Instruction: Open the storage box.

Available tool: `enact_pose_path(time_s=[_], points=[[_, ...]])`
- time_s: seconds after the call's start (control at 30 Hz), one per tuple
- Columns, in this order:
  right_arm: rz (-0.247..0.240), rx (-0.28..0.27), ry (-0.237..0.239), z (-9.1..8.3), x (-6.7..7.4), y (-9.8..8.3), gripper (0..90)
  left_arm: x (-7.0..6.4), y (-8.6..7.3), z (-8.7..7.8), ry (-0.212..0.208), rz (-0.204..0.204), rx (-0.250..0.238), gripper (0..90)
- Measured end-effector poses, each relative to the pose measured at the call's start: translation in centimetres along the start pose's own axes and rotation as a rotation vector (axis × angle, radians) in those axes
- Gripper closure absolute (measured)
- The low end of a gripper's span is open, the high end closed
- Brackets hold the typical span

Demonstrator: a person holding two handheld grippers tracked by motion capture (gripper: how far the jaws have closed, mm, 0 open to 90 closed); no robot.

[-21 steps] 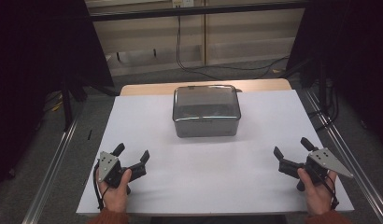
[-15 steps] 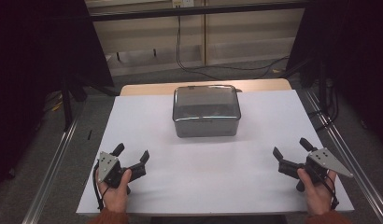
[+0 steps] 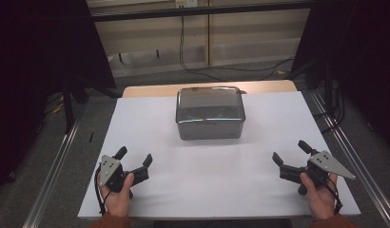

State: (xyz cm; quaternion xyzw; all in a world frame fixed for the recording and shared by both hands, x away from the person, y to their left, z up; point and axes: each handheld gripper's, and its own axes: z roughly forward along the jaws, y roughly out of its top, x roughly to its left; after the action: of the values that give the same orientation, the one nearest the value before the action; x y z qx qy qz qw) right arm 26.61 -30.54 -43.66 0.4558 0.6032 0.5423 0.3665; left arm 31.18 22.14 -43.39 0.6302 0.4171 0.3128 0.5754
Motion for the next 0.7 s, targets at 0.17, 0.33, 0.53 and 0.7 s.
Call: enact_pose_path(time_s=[0.17,0.33,0.53,0.7], points=[[0.064,0.009,0.048,0.2,0.2,0.0,0.1,-0.5,-0.1,0.3,-0.019,0.0,0.005,3.0],[0.024,0.002,0.045,0.6,0.4,0.4,0.1,-0.6,-0.1,0.4,-0.018,-0.013,0.021,3.0],[-0.019,0.019,0.045,1.7,1.2,0.7,0.0,-0.8,-0.2,0.6,-0.026,-0.006,0.026,3.0],[-0.024,0.027,0.054,2.7,2.1,0.8,0.0,-0.9,-0.1,0.6,-0.033,-0.026,0.038,3.0]])
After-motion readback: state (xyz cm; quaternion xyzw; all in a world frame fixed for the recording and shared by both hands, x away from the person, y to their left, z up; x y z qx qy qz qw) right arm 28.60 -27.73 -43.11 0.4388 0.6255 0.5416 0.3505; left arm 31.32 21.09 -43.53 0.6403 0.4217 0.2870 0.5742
